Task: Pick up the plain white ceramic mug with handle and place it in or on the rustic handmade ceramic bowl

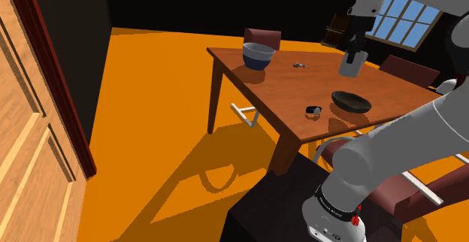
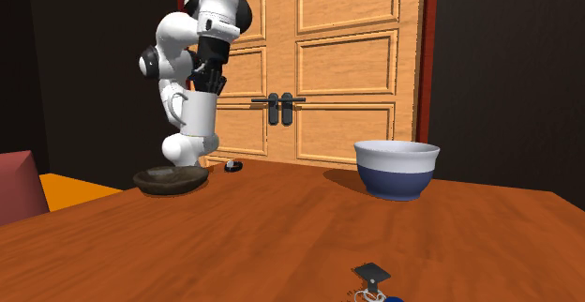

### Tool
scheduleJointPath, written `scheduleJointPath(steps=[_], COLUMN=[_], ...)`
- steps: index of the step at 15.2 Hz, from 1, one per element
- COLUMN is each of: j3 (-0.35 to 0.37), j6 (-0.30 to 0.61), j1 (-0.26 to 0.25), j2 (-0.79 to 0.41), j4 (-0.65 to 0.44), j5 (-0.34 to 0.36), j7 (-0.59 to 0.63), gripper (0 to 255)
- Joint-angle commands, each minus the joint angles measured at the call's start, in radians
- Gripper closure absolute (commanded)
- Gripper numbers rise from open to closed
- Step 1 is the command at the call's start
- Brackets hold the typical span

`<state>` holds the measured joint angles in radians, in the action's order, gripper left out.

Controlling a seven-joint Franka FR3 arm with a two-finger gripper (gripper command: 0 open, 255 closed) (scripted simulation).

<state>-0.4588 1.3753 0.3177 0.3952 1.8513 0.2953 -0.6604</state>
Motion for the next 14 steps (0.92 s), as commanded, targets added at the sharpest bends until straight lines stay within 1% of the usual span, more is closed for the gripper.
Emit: scheduleJointPath(steps=[1,6,14], j3=[-0.021,-0.073,-0.084], j6=[-0.006,-0.021,0.077], j1=[0.018,0.057,0.066], j2=[0.035,0.097,0.133], j4=[0.018,0.035,0.169], j5=[0.027,0.086,0.103], j7=[-0.038,-0.129,-0.102], gripper=[255,255,255])
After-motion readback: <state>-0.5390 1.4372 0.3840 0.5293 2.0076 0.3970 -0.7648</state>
